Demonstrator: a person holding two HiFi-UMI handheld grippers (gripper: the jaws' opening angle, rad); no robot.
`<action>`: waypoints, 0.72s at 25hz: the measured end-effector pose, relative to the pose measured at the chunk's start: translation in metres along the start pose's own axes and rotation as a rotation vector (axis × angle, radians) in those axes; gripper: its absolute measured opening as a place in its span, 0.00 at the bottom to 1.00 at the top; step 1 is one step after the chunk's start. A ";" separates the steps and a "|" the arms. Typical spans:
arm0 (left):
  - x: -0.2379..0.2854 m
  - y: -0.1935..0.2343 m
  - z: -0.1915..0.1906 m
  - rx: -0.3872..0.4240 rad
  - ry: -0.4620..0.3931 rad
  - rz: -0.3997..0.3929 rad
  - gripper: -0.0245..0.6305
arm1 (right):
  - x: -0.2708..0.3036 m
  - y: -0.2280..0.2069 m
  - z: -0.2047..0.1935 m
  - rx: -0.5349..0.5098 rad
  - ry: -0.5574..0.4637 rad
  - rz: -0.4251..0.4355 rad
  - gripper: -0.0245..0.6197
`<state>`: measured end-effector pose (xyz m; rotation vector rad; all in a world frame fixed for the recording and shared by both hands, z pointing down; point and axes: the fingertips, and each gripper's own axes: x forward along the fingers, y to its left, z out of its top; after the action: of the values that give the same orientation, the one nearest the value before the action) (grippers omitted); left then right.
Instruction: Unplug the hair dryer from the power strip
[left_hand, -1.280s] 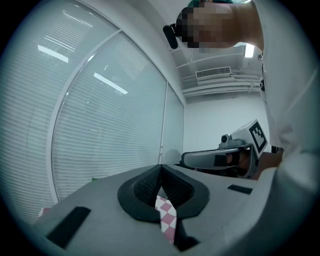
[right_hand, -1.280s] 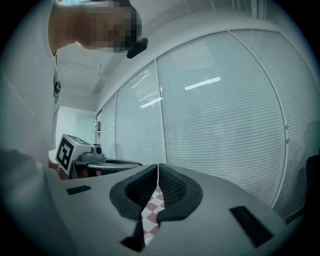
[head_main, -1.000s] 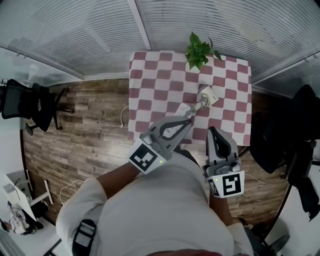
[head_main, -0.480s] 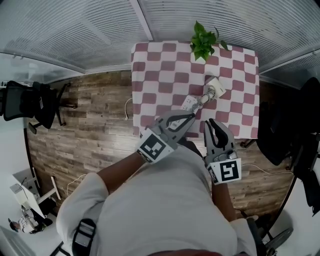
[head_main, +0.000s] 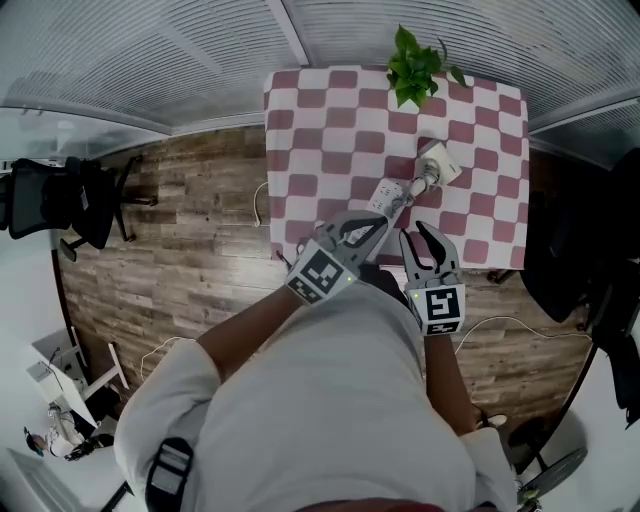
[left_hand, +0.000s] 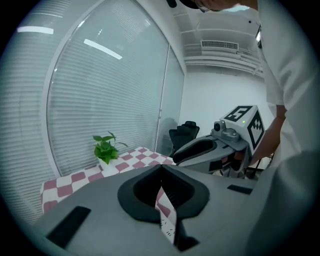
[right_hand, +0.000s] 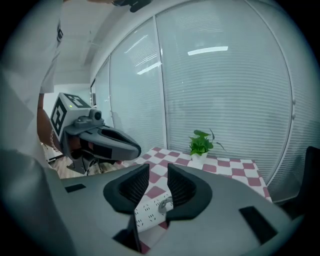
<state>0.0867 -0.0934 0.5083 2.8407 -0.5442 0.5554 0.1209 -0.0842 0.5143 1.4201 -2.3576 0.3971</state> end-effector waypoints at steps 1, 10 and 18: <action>0.002 0.001 -0.007 -0.003 0.013 0.000 0.08 | 0.004 0.000 -0.007 -0.001 0.014 0.005 0.23; 0.021 0.010 -0.075 0.007 0.154 0.024 0.08 | 0.041 0.000 -0.074 -0.023 0.144 0.030 0.24; 0.041 0.014 -0.129 0.021 0.272 0.022 0.08 | 0.071 0.002 -0.129 -0.012 0.250 0.078 0.24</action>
<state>0.0743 -0.0863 0.6434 2.7164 -0.5215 0.9381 0.1089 -0.0855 0.6608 1.1994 -2.2122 0.5470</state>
